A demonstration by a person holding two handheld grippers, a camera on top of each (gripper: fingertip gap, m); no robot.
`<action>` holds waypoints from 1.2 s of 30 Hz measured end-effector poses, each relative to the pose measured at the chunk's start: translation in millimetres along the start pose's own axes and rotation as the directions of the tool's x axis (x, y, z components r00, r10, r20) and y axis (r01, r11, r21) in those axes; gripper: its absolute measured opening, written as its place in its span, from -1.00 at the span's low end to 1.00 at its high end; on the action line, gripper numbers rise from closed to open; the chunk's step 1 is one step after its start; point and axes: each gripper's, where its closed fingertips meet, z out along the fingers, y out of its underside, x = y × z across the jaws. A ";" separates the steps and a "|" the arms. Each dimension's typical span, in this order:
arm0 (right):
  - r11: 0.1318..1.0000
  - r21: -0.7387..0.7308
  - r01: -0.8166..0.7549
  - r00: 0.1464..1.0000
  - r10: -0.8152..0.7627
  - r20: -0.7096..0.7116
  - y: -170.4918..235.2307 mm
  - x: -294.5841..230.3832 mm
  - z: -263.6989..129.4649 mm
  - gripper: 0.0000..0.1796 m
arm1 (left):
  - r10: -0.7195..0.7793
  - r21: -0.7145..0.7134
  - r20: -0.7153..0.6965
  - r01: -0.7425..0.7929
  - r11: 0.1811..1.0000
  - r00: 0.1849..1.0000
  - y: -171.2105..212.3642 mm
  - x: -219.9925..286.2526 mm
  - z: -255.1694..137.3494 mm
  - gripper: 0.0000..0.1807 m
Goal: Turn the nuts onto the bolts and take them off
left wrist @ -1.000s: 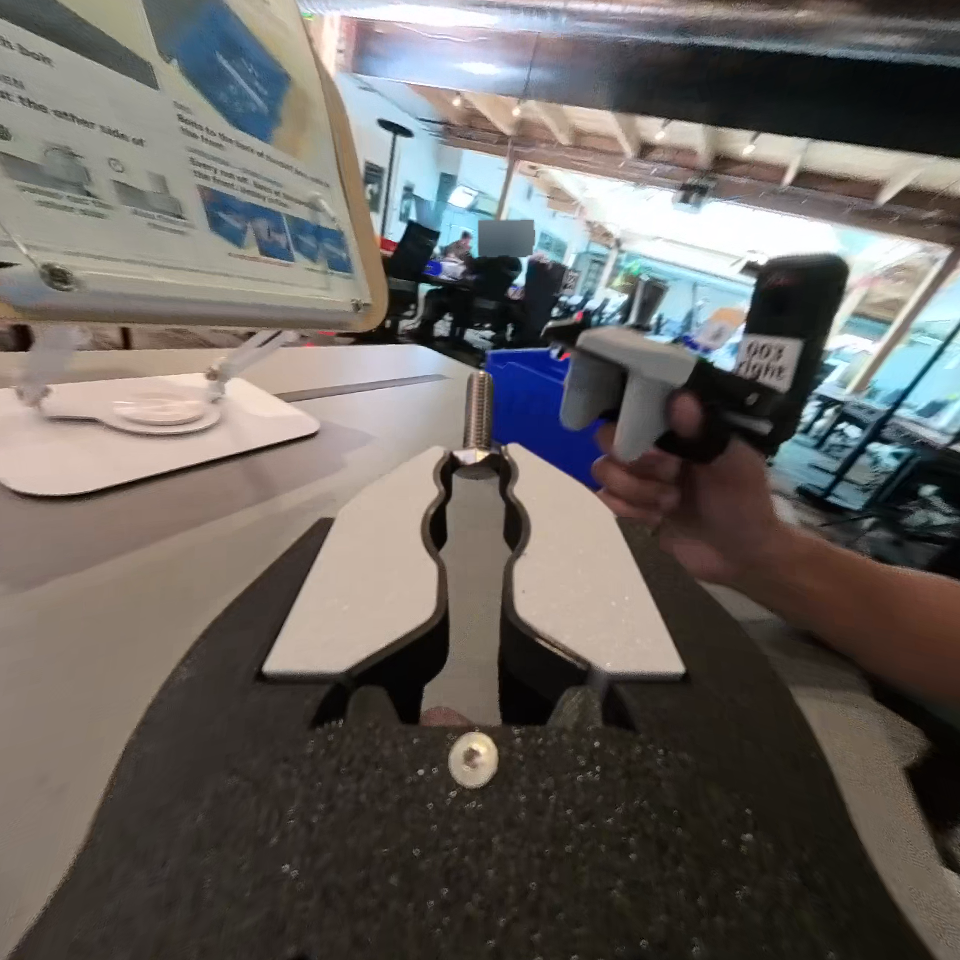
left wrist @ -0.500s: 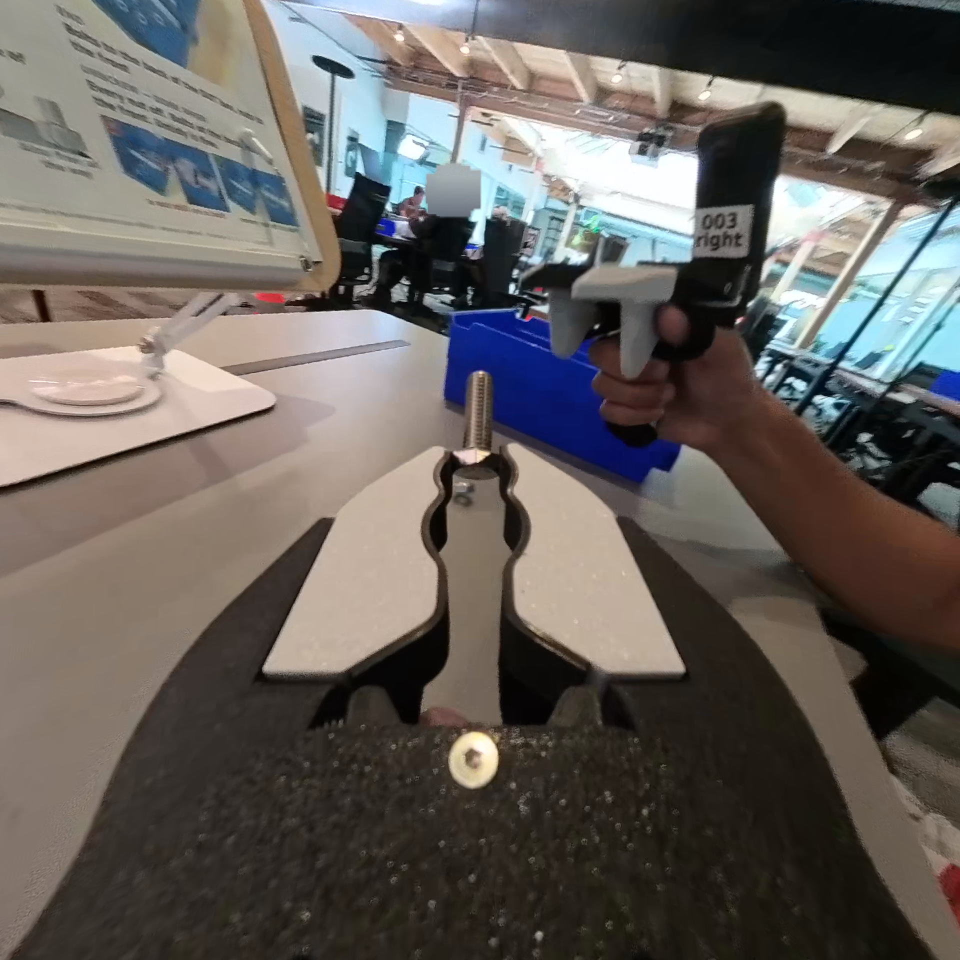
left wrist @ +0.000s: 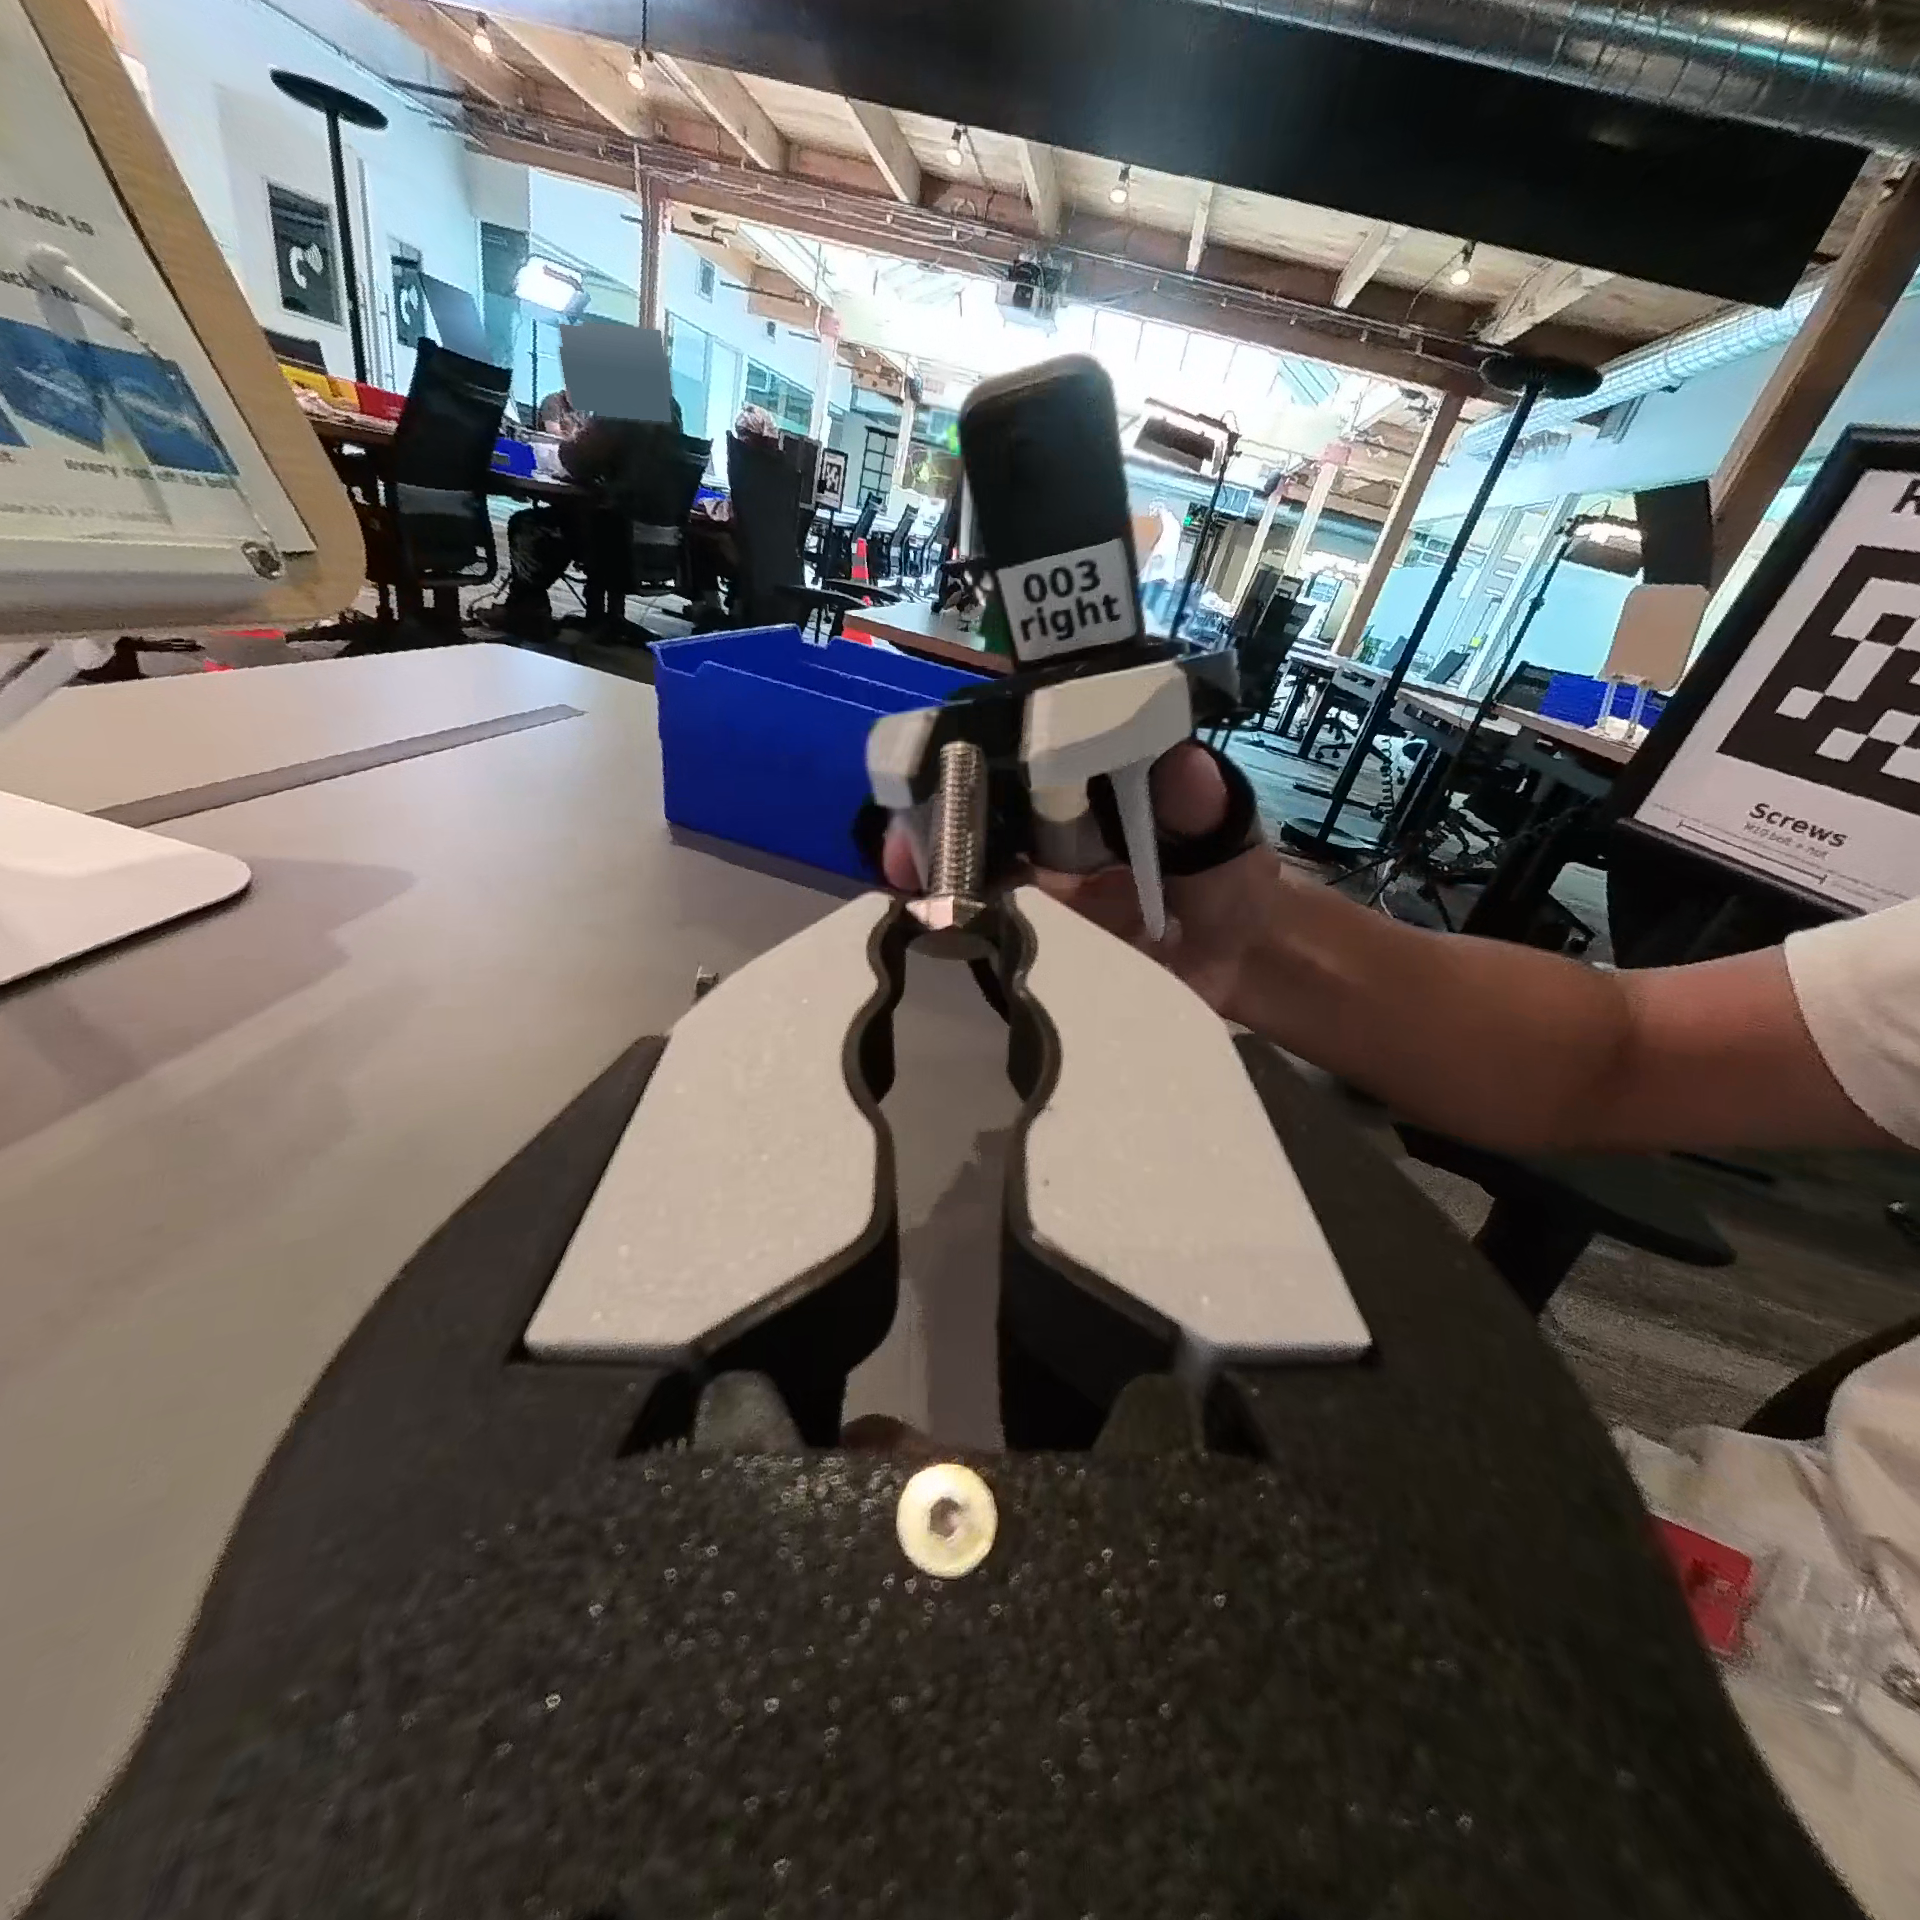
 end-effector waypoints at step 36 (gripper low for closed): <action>0.048 -0.986 0.161 0.738 -0.669 0.088 45.4 146.7 -142.3 -0.66 | -0.019 -0.119 0.209 0.045 0.992 0.978 20.8 -52.8 -11.0 -0.82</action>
